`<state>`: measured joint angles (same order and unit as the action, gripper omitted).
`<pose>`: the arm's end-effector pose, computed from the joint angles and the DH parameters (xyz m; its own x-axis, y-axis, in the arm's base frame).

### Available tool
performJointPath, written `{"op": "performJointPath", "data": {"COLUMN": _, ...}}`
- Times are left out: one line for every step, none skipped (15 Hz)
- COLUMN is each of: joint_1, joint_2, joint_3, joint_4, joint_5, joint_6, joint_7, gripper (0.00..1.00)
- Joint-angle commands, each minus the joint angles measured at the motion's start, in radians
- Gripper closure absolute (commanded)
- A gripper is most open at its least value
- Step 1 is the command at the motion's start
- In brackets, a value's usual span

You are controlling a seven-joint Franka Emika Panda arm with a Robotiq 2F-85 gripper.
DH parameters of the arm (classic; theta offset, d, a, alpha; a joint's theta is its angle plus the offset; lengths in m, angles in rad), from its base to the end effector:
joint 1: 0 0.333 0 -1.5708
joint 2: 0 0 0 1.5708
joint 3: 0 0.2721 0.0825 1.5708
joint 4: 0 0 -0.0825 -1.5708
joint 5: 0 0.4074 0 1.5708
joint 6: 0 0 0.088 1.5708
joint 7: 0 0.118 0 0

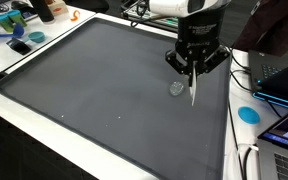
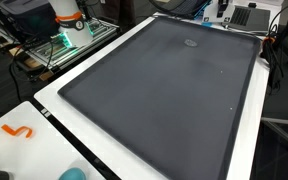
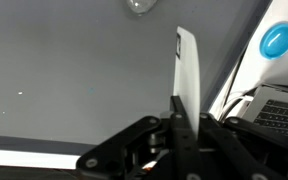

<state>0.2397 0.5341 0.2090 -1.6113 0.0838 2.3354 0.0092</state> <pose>0.6411 0.2948 0.2811 0.9289 0.3194 0.1874 0.3518 -0.9191 -0.1773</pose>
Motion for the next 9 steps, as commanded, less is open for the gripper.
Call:
{"op": "performJointPath", "data": {"joint_1": -0.075, "joint_2": -0.083, "joint_3": 0.056, "joint_4": -0.149, "joint_5": 0.12, "joint_6": 0.095, "joint_7": -0.121, "gripper": 0.99}}
{"op": "performJointPath", "data": {"joint_1": -0.09, "joint_2": -0.094, "joint_3": 0.067, "joint_4": -0.173, "joint_5": 0.149, "joint_6": 0.113, "joint_7": -0.151, "gripper": 0.99}}
{"op": "performJointPath", "data": {"joint_1": -0.107, "joint_2": -0.104, "joint_3": 0.08, "joint_4": -0.194, "joint_5": 0.182, "joint_6": 0.13, "joint_7": -0.187, "gripper": 0.99}}
{"op": "performJointPath", "data": {"joint_1": -0.122, "joint_2": -0.114, "joint_3": 0.089, "joint_4": -0.216, "joint_5": 0.21, "joint_6": 0.142, "joint_7": -0.217, "gripper": 0.99}}
{"op": "performJointPath", "data": {"joint_1": -0.137, "joint_2": -0.123, "joint_3": 0.101, "joint_4": -0.235, "joint_5": 0.241, "joint_6": 0.158, "joint_7": -0.251, "gripper": 0.99}}
{"op": "performJointPath", "data": {"joint_1": -0.15, "joint_2": -0.133, "joint_3": 0.107, "joint_4": -0.256, "joint_5": 0.268, "joint_6": 0.175, "joint_7": -0.279, "gripper": 0.99}}
{"op": "performJointPath", "data": {"joint_1": -0.166, "joint_2": -0.14, "joint_3": 0.121, "joint_4": -0.273, "joint_5": 0.302, "joint_6": 0.194, "joint_7": -0.317, "gripper": 0.99}}
{"op": "performJointPath", "data": {"joint_1": -0.179, "joint_2": -0.147, "joint_3": 0.129, "joint_4": -0.289, "joint_5": 0.33, "joint_6": 0.205, "joint_7": -0.344, "gripper": 0.99}}
{"op": "performJointPath", "data": {"joint_1": -0.192, "joint_2": -0.153, "joint_3": 0.138, "joint_4": -0.303, "joint_5": 0.359, "joint_6": 0.215, "joint_7": -0.373, "gripper": 0.99}}
